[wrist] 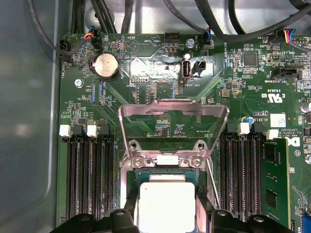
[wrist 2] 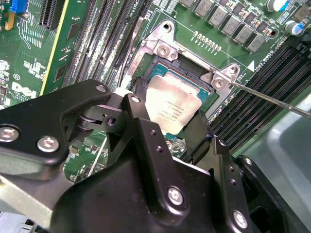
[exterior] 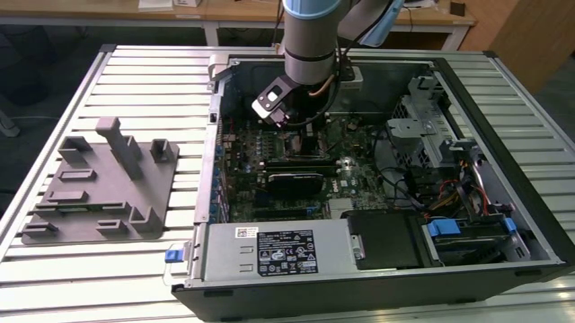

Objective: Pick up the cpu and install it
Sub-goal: 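Place the cpu into insertion slot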

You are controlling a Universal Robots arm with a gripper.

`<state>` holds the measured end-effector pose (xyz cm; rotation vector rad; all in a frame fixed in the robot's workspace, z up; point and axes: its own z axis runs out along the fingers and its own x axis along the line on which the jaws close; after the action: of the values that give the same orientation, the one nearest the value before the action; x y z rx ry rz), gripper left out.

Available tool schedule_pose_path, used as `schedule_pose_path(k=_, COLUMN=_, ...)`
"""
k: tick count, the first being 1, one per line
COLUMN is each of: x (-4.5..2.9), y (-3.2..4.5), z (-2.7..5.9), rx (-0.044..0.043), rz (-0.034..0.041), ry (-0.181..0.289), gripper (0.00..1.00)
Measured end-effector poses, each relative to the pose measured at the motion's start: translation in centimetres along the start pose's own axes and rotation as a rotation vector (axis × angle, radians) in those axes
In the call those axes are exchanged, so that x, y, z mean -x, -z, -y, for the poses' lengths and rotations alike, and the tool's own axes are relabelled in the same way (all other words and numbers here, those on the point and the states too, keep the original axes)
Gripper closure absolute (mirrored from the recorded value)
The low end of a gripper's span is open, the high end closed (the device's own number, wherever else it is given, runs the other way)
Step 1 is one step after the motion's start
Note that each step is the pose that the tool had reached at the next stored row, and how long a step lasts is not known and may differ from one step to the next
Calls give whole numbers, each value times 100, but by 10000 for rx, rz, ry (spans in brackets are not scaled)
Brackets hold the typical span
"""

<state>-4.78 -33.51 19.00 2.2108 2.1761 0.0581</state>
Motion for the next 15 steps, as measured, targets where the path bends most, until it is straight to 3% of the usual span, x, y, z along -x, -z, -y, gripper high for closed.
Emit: schedule_pose_path(k=15, x=1, y=-7, z=8, rx=-2, rz=3, ry=0, gripper=46)
